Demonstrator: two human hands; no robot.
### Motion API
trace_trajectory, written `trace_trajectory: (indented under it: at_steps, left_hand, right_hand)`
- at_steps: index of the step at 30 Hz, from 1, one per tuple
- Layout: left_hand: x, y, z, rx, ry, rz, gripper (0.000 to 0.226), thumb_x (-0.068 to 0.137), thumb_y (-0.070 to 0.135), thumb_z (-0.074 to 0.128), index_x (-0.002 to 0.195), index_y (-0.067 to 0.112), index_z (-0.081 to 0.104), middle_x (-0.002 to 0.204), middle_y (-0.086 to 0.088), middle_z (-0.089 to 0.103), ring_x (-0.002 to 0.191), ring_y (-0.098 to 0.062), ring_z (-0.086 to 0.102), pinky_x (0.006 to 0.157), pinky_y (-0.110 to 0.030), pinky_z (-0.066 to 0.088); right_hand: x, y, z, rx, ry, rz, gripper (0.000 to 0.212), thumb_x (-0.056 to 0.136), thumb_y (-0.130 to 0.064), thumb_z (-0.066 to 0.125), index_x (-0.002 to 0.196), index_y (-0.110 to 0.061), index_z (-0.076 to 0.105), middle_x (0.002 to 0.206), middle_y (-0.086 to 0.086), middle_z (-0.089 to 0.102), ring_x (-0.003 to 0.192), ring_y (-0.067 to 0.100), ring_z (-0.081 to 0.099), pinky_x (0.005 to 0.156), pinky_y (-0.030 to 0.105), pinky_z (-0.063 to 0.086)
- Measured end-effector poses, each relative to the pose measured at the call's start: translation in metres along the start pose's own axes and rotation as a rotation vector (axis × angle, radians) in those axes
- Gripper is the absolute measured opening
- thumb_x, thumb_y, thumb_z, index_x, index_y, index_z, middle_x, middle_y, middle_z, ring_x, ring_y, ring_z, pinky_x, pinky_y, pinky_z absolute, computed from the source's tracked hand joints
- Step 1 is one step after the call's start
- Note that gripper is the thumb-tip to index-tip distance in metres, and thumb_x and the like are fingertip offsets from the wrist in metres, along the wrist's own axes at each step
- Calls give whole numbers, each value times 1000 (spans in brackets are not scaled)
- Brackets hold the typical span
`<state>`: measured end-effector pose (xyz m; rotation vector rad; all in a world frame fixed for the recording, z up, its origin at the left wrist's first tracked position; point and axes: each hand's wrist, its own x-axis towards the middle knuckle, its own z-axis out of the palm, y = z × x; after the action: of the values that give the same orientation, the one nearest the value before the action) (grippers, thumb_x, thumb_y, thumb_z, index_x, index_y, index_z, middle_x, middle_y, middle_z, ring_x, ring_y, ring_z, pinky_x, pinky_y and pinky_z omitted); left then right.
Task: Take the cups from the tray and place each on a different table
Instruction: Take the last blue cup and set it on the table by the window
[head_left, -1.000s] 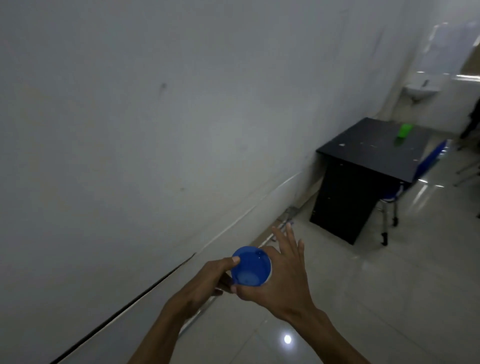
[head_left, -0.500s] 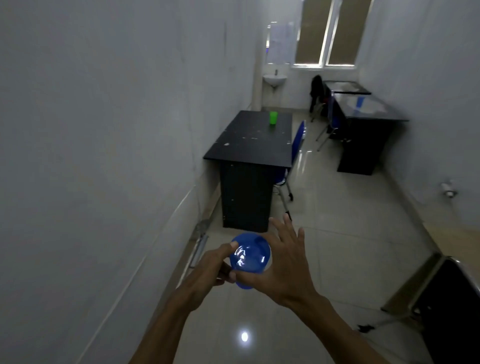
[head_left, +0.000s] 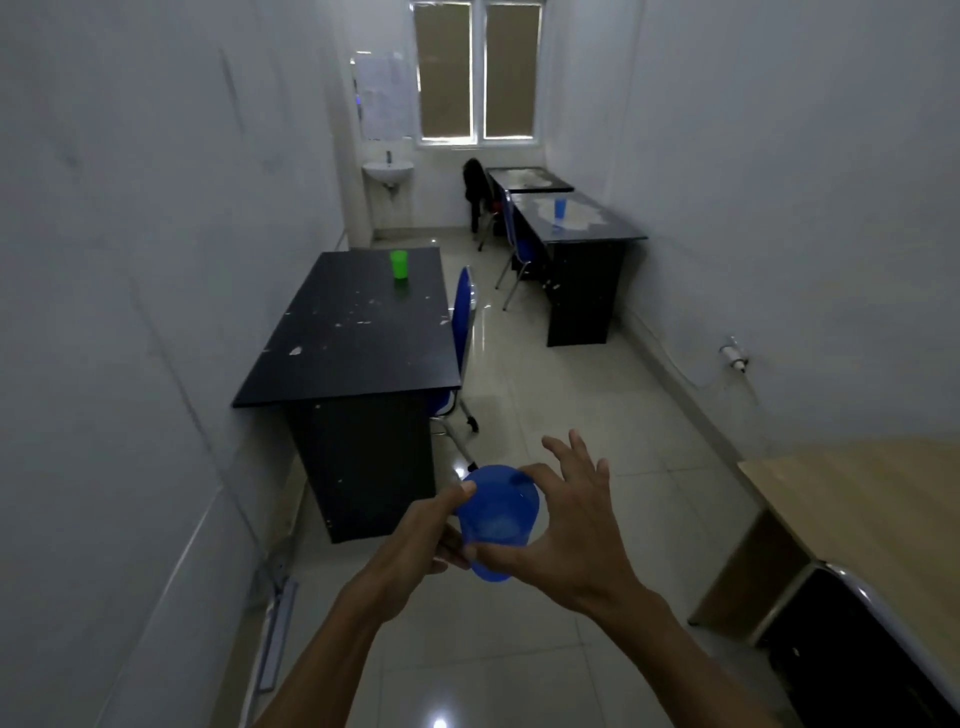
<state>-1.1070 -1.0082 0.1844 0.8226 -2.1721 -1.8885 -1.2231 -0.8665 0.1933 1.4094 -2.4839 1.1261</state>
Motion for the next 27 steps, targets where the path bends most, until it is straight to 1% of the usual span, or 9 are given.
trace_trajectory:
  at_steps: [2, 6, 8, 11, 14, 16, 19, 22, 27]
  left_hand:
    - [41, 8, 2, 11, -26, 9, 50, 75, 79, 38, 93, 44, 70, 86, -7, 75, 78, -14, 71, 77, -35, 47]
    - [127, 31, 8, 34, -72, 47, 53, 72, 84, 38, 93, 47, 69, 87, -8, 75, 80, -16, 71, 79, -34, 47]
    - [170, 45, 12, 21, -65, 47, 50, 71, 84, 39, 90, 48, 69, 87, -6, 75, 79, -16, 72, 79, -33, 47]
    - [231, 64, 20, 13, -57, 55, 52, 71, 83, 39, 91, 46, 70, 85, -11, 75, 79, -18, 72, 80, -35, 47]
    - [288, 83, 26, -16, -27, 48, 54, 70, 82, 40, 96, 43, 68, 80, -7, 75, 73, -13, 71, 77, -34, 46]
    - [322, 92, 28, -30, -15, 36, 59, 68, 82, 41, 100, 38, 66, 80, -9, 74, 70, -12, 70, 75, -33, 47]
    - [377, 105, 28, -33, -5, 52, 68, 69, 80, 40, 105, 29, 66, 85, -16, 73, 74, -18, 69, 77, -35, 51]
    - [436, 114, 24, -33, -14, 50, 70, 68, 79, 41, 102, 25, 68, 86, -17, 73, 80, -25, 70, 82, -37, 52]
    - [547, 128, 8, -20, 13, 47, 76, 67, 82, 40, 102, 21, 70, 81, -13, 73, 77, -22, 70, 81, -37, 49]
  right_hand:
    - [30, 23, -1, -7, 11, 5, 93, 50, -86, 57, 120, -25, 60, 156, 4, 29, 150, 16, -1, 118, 46, -10]
    - [96, 75, -2, -23, 16, -8, 86, 55, -77, 70, 122, -26, 58, 157, 3, 28, 149, 15, -2, 117, 45, -11]
    - [130, 102, -4, -15, 23, -10, 84, 56, -74, 73, 124, -27, 56, 157, 2, 27, 147, 10, -3, 117, 43, -12]
    - [183, 143, -8, -8, 17, -23, 84, 57, -71, 76, 126, -27, 56, 157, 2, 28, 143, 4, -5, 116, 39, -12]
    - [238, 180, -12, 10, -12, -47, 84, 57, -69, 77, 126, -26, 56, 157, 3, 28, 143, 5, -3, 117, 42, -9]
    - [271, 201, -11, 0, -12, -46, 84, 57, -70, 77, 126, -26, 57, 157, 2, 29, 144, 8, -1, 117, 43, -7]
    - [318, 232, -6, 29, -28, -44, 85, 55, -74, 72, 126, -27, 56, 156, 2, 30, 148, 14, 4, 118, 44, -5]
    - [369, 263, 4, 34, -34, -36, 86, 54, -74, 70, 126, -26, 57, 156, 3, 31, 149, 17, 7, 120, 50, -1]
    - [464, 316, 23, 22, -38, -33, 85, 56, -73, 72, 125, -26, 57, 156, 2, 31, 147, 11, 3, 120, 50, 1]
